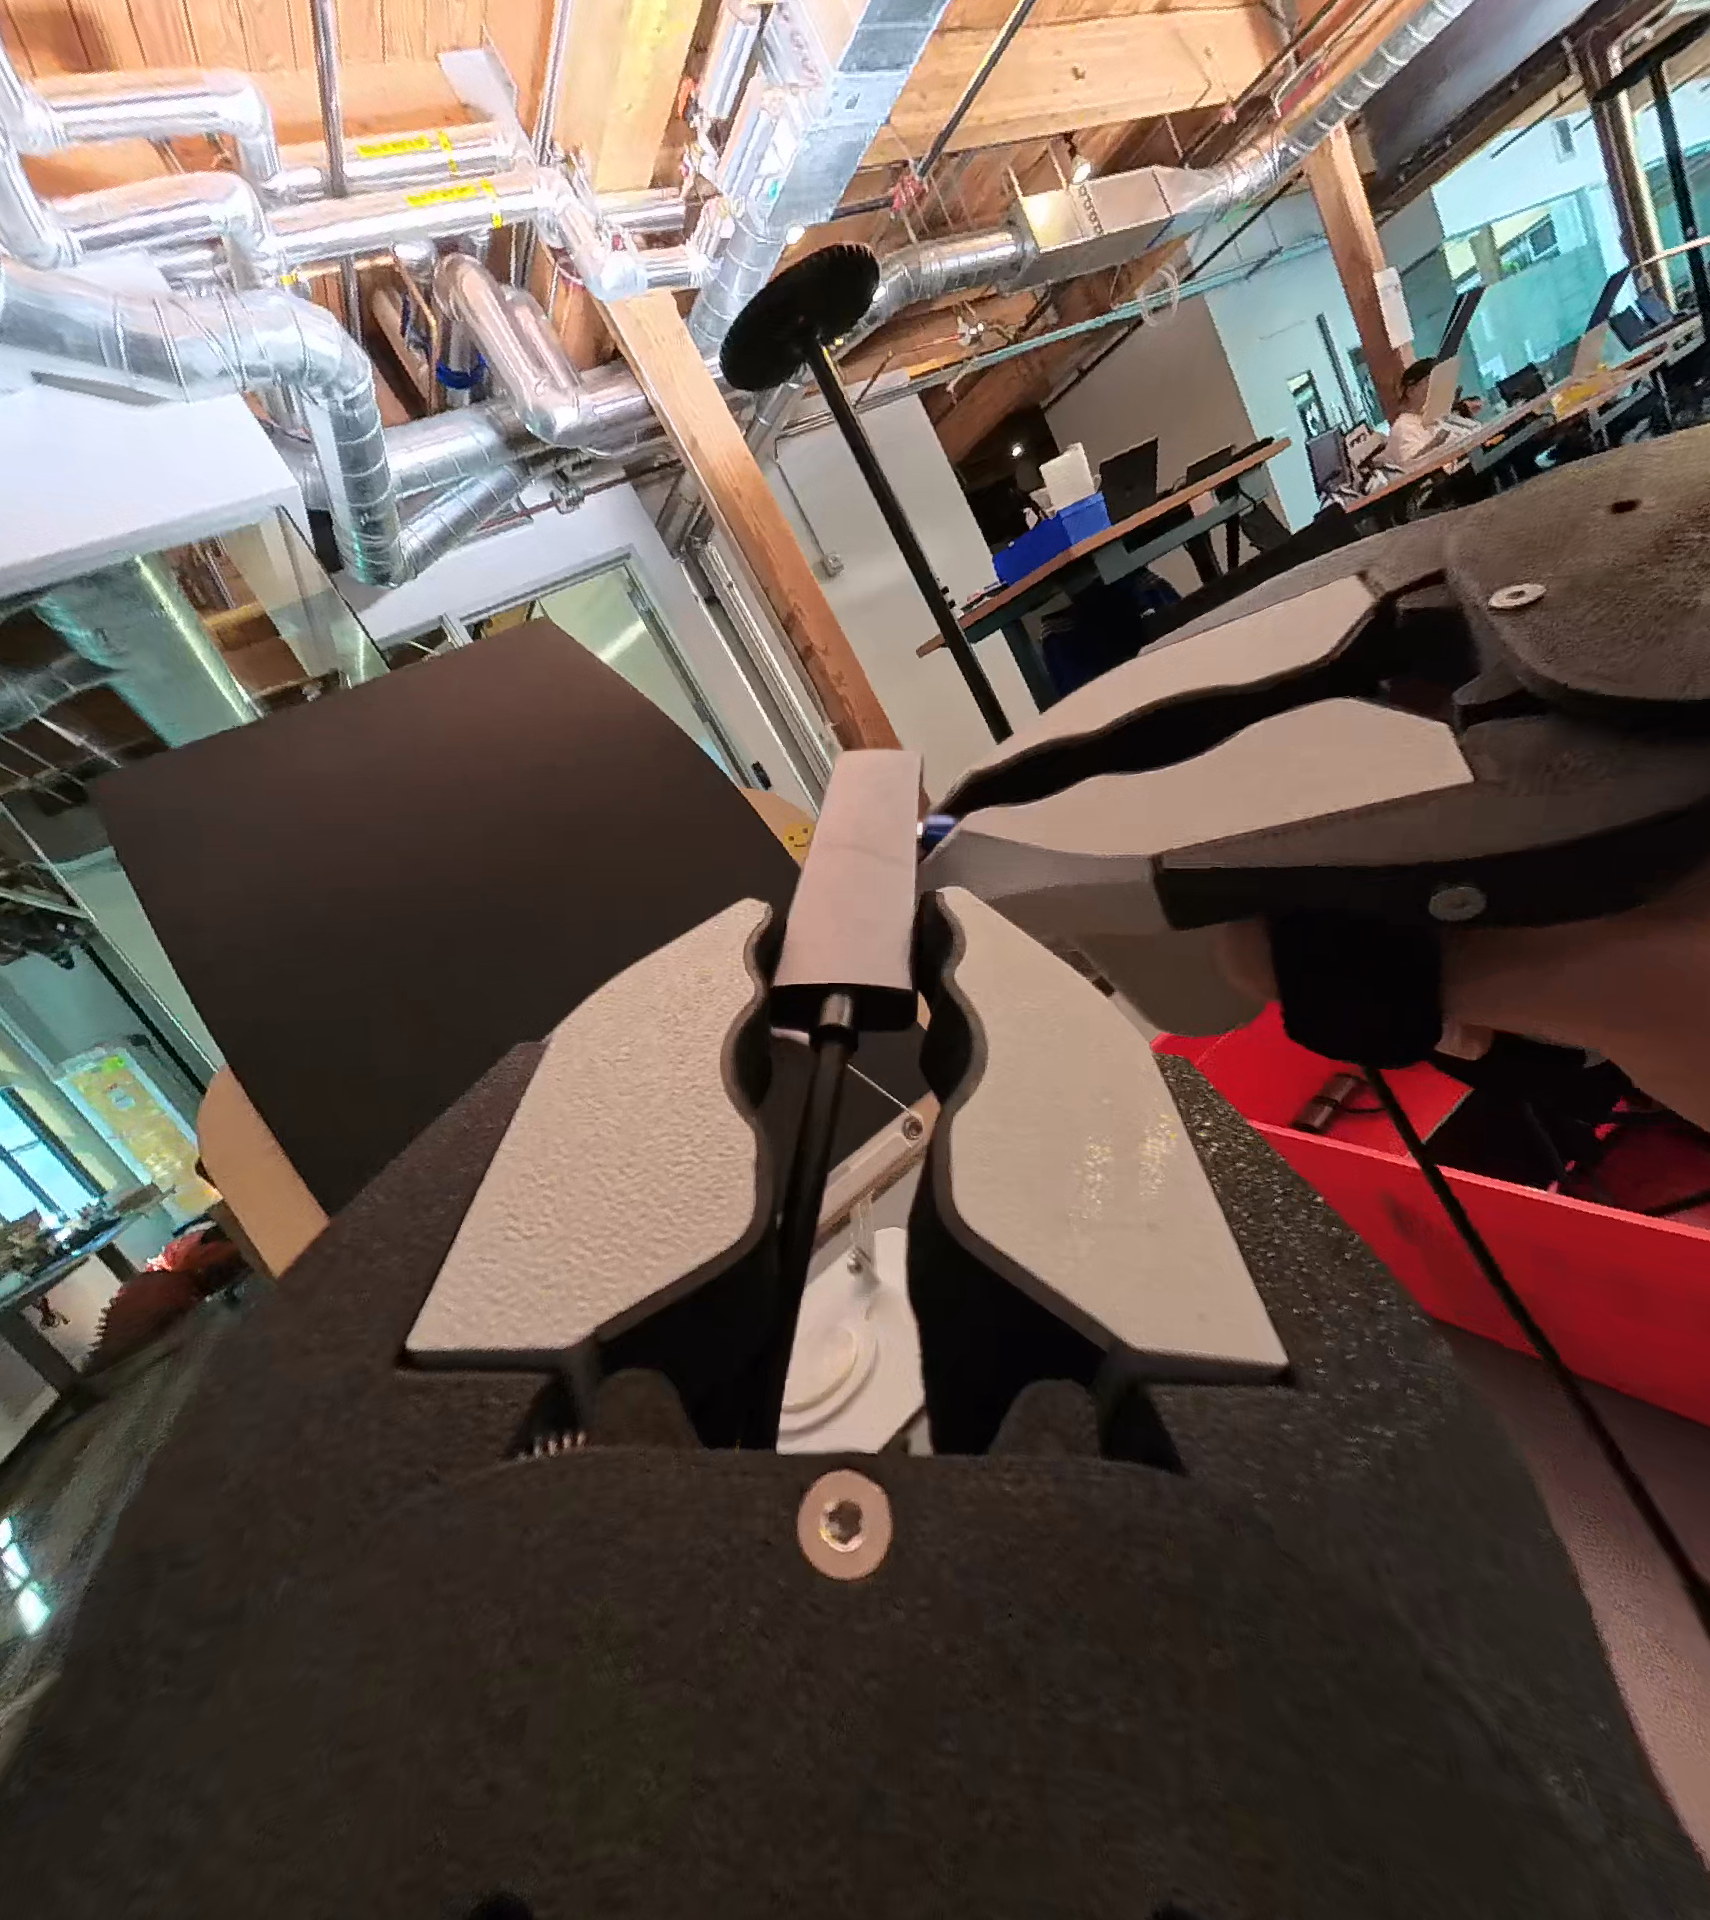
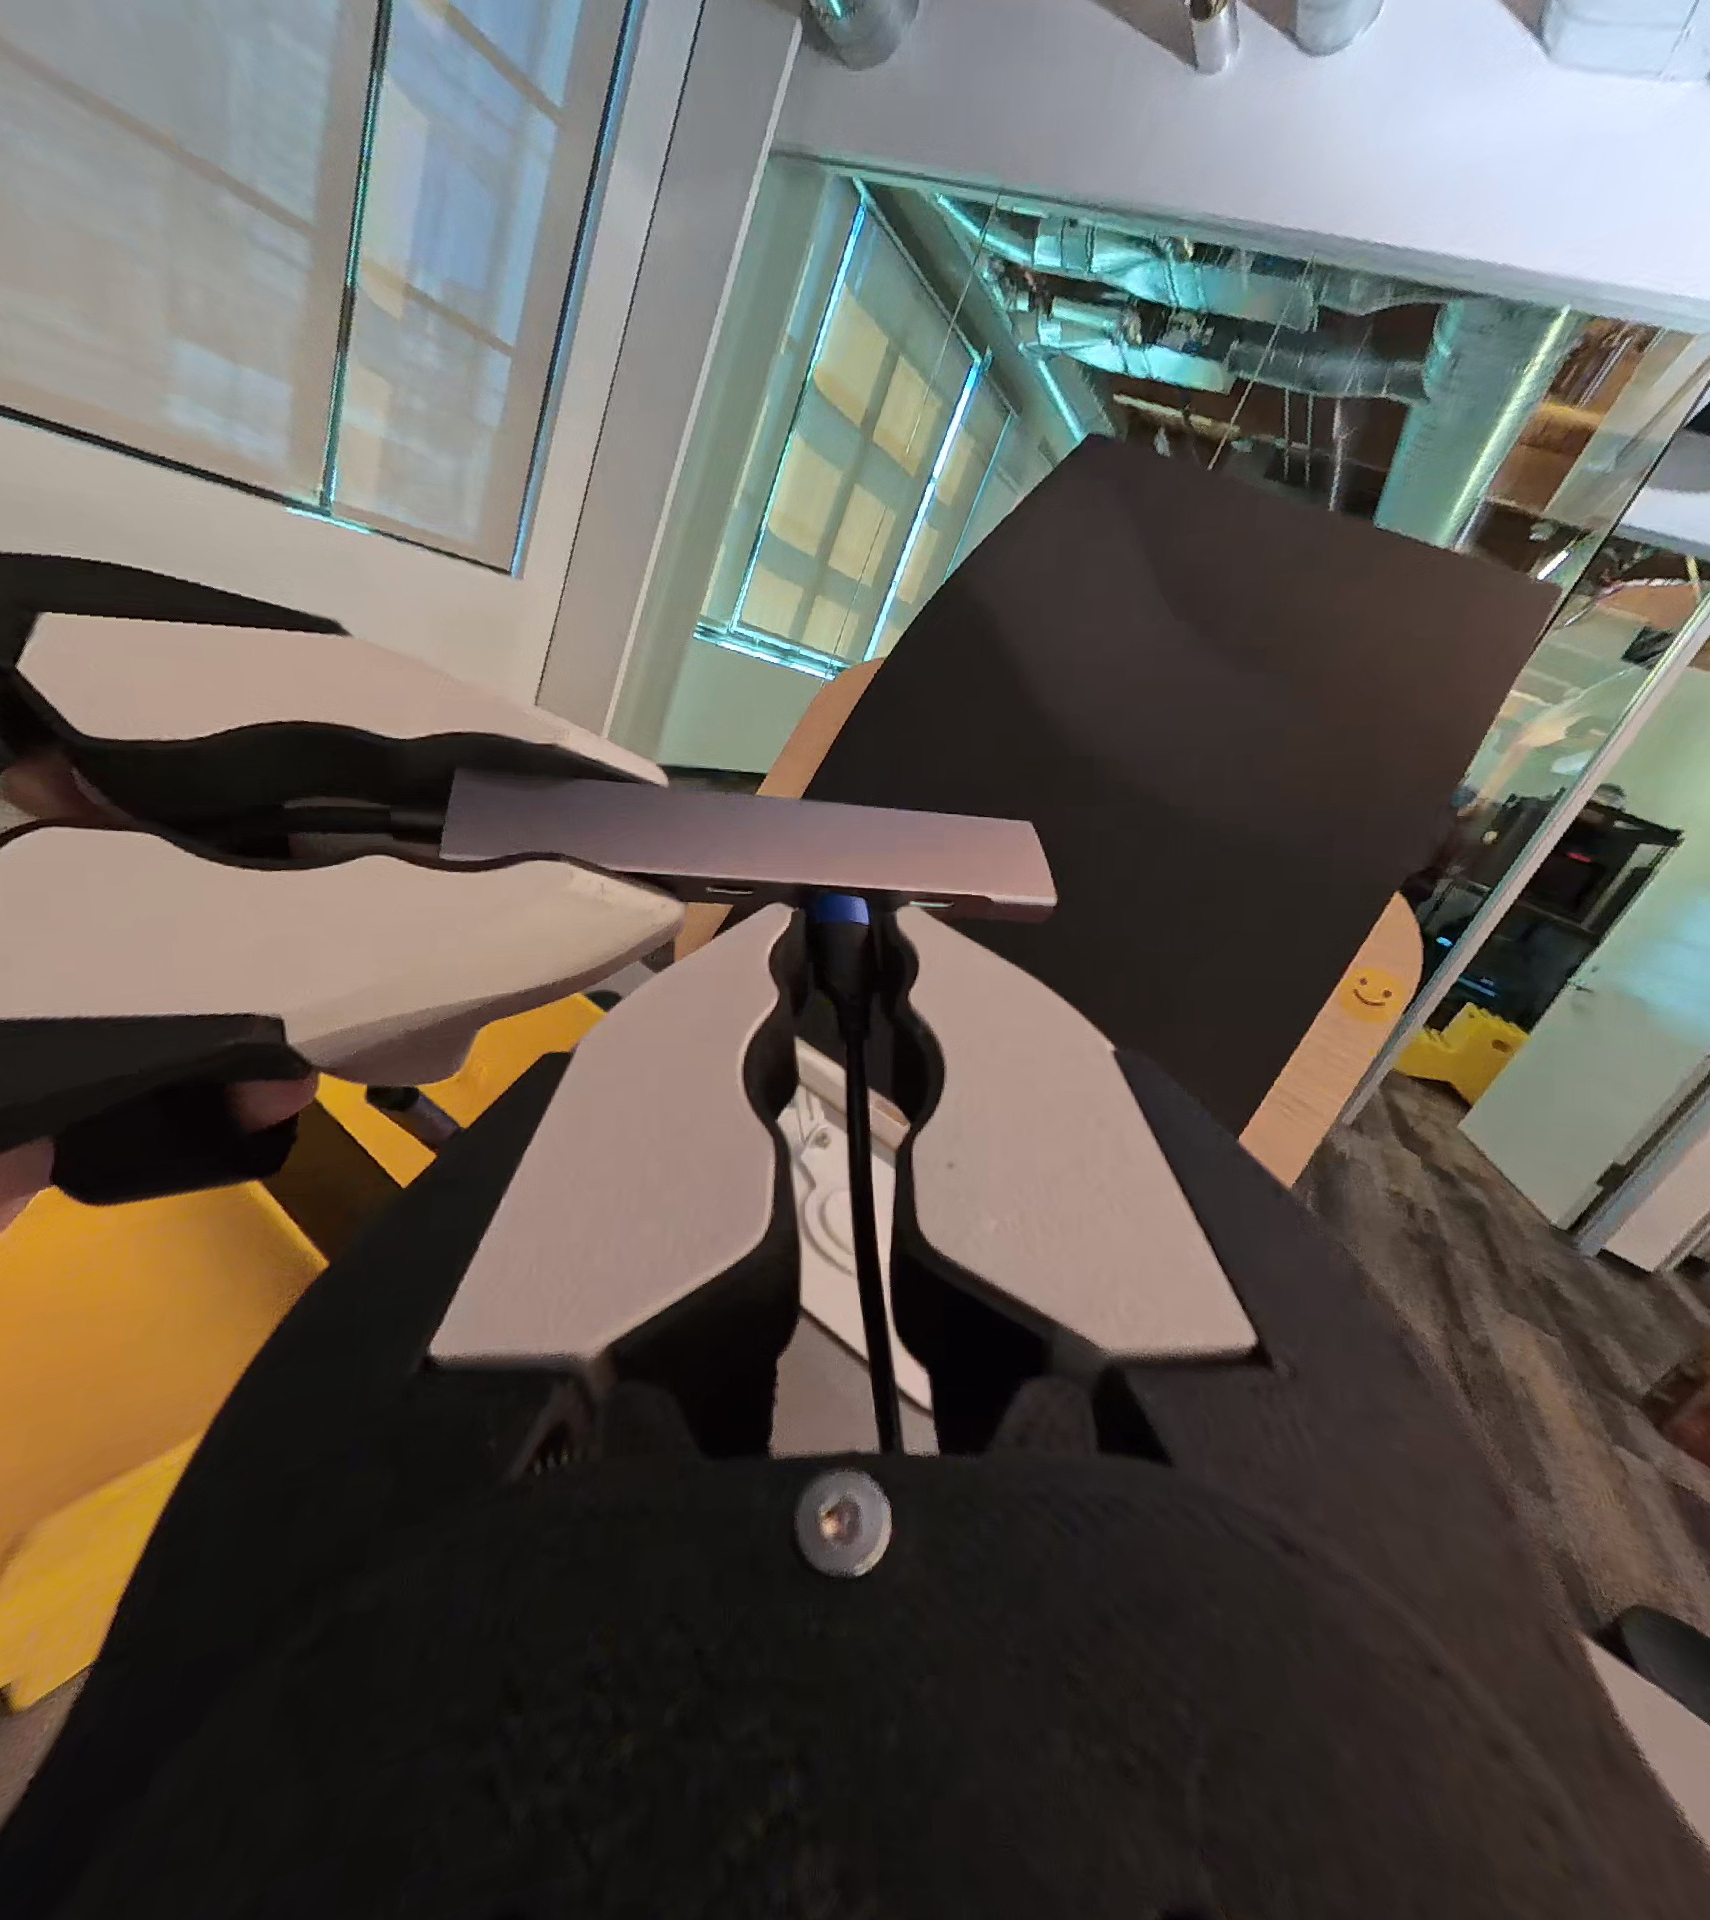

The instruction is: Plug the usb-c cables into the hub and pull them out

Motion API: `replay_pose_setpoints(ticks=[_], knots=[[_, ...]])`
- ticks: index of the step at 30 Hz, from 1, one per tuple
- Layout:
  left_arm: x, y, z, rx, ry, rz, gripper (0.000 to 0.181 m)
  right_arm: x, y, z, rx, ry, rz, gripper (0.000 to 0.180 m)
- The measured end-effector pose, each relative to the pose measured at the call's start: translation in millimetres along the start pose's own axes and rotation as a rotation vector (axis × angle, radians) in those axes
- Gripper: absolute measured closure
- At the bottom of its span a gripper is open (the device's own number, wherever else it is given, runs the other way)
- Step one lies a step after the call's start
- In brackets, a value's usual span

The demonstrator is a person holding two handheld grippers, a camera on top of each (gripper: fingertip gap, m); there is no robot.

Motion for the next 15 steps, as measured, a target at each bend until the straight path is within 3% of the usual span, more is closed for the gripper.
replay_pose_setpoints(ticks=[8, 15], knots=[[0.7, -1.3, 0.1, -0.003, -0.044, 0.033, 0.157, 1.5, -0.5, 1.5, -0.046, 0.077, 0.041, 0.167], [-0.9, -5.4, -14.6, -0.012, -0.072, 0.027, 0.155, -3.5, 8.9, -14.5, 0.035, 0.071, 0.115, 0.167]])
Point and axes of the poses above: each gripper's, where its closed fingertips meet, y out along the fingers, x out of its underside, z = x × y across the jaws, the point moved 9 cm from there along -y, back along the fingers, and after that the axes turned 13 degrees about y, right-handed, at the moved point
